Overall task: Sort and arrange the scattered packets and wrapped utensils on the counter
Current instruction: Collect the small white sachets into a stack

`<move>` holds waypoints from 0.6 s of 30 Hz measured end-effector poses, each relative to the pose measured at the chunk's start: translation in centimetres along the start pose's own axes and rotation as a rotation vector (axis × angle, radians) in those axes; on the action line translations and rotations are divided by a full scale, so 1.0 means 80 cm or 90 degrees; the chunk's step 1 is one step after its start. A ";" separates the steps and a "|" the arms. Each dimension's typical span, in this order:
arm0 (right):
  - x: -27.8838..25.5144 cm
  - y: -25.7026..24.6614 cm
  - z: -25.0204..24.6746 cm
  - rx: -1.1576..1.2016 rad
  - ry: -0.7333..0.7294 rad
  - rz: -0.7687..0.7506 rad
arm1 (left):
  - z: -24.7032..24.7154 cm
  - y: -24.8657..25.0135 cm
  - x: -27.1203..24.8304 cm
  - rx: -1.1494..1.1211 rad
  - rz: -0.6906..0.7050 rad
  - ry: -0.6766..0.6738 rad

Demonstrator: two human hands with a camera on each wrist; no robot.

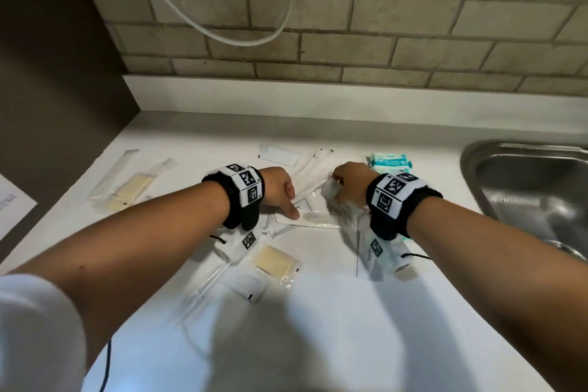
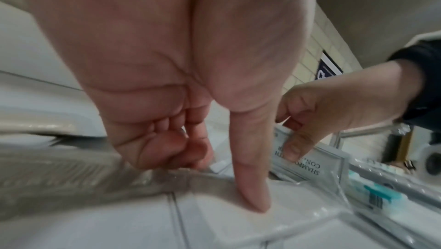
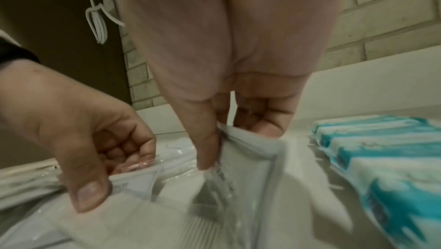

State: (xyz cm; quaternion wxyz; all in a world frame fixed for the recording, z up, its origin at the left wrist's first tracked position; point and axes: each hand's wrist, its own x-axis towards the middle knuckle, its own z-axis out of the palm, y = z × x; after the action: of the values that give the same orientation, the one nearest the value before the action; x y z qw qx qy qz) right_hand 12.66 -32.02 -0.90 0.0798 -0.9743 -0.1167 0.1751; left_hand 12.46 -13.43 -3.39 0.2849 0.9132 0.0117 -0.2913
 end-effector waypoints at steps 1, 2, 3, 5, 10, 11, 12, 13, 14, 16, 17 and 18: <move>-0.001 0.001 -0.003 0.029 0.017 0.000 | -0.001 -0.003 0.000 -0.016 0.008 0.004; -0.002 0.002 -0.007 0.058 0.035 0.000 | -0.003 -0.004 0.000 -0.021 0.015 0.007; -0.006 0.002 -0.012 0.083 0.056 -0.002 | -0.005 -0.005 0.000 -0.025 0.023 0.012; -0.014 0.002 -0.023 0.129 0.094 -0.008 | -0.008 -0.006 -0.003 -0.045 0.031 0.019; -0.027 -0.005 -0.044 0.252 0.154 -0.026 | -0.018 -0.003 -0.005 -0.058 0.033 0.063; -0.029 -0.008 -0.045 0.302 0.154 -0.032 | -0.019 -0.002 -0.006 -0.067 0.036 0.074; -0.030 -0.010 -0.045 0.363 0.154 -0.039 | -0.020 -0.001 -0.007 -0.067 0.049 0.091; -0.031 -0.012 -0.044 0.416 0.154 -0.043 | -0.021 0.000 -0.009 -0.067 0.067 0.108; -0.031 -0.013 -0.043 0.446 0.158 -0.046 | -0.022 0.001 -0.011 -0.075 0.084 0.122; -0.033 -0.017 -0.041 0.470 0.167 -0.052 | -0.024 0.002 -0.016 -0.098 0.097 0.134; -0.035 -0.018 -0.040 0.480 0.168 -0.049 | -0.025 0.001 -0.017 -0.109 0.097 0.133; -0.035 -0.018 -0.038 0.487 0.170 -0.042 | -0.026 -0.001 -0.018 -0.115 0.096 0.130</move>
State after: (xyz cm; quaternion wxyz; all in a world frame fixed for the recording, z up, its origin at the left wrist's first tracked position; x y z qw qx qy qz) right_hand 10.88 -31.70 3.10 0.4565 -0.8843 -0.0629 0.0751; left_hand 12.32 -12.05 -1.23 0.3845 0.9069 -0.0019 -0.1722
